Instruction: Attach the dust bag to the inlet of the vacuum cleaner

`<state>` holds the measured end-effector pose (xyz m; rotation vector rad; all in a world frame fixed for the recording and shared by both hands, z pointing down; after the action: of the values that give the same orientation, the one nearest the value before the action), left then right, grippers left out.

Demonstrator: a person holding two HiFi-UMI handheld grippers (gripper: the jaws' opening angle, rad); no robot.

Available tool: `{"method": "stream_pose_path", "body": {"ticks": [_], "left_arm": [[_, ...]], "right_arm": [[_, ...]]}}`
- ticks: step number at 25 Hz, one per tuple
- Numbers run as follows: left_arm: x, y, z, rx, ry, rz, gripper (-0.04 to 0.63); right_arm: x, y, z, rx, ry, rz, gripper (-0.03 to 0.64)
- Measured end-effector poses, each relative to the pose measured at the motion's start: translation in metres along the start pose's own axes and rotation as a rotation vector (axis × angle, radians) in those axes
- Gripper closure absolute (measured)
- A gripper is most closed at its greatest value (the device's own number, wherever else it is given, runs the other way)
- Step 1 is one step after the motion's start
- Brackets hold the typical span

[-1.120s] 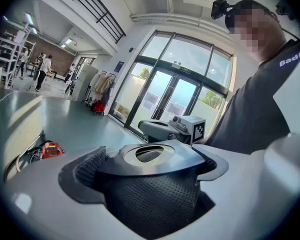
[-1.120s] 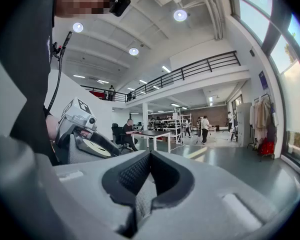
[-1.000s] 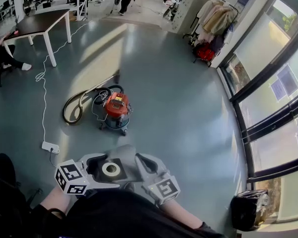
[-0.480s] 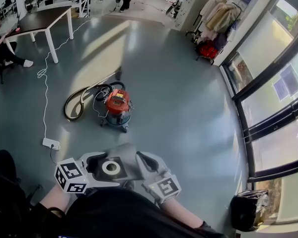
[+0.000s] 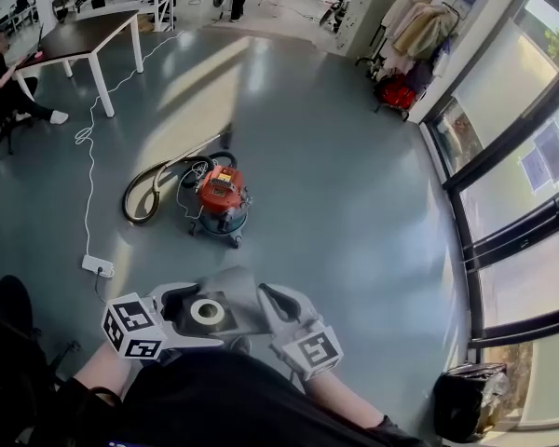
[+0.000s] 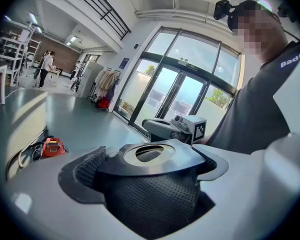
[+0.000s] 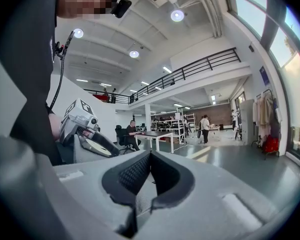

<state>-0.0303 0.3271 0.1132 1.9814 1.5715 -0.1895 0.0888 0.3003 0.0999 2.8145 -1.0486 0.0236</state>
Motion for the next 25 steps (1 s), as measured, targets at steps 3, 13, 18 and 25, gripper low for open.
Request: {"method": "stream_pose_path", "body": {"ticks": [3, 13, 18, 25], "left_arm": [[0.002, 0.014, 0.002, -0.006, 0.006, 0.024, 0.028], [0.004, 0.039, 0.007, 0.005, 0.001, 0.051, 0.028], [-0.016, 0.040, 0.014, 0.014, -0.002, 0.028, 0.028], [-0.076, 0.026, 0.031, 0.013, -0.006, -0.035, 0.028]], "right_arm": [[0.011, -0.007, -0.006, -0.007, -0.008, 0.029, 0.629], [0.033, -0.015, -0.009, -0.008, -0.027, 0.061, 0.629], [0.041, 0.000, -0.010, -0.030, -0.019, 0.039, 0.629], [0.050, 0.058, -0.005, -0.063, -0.023, 0.005, 0.629]]}}
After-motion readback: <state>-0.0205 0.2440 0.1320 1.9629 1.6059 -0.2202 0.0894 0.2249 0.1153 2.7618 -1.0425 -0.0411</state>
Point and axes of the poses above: the fingertips, and each gripper's own axes: y forward along the fingers, x to its right, z out of its top, the point moved 3 cm from there along -y, backward along the fingers, and after that the axes turned 3 degrees about z, right-handed, at the moved point
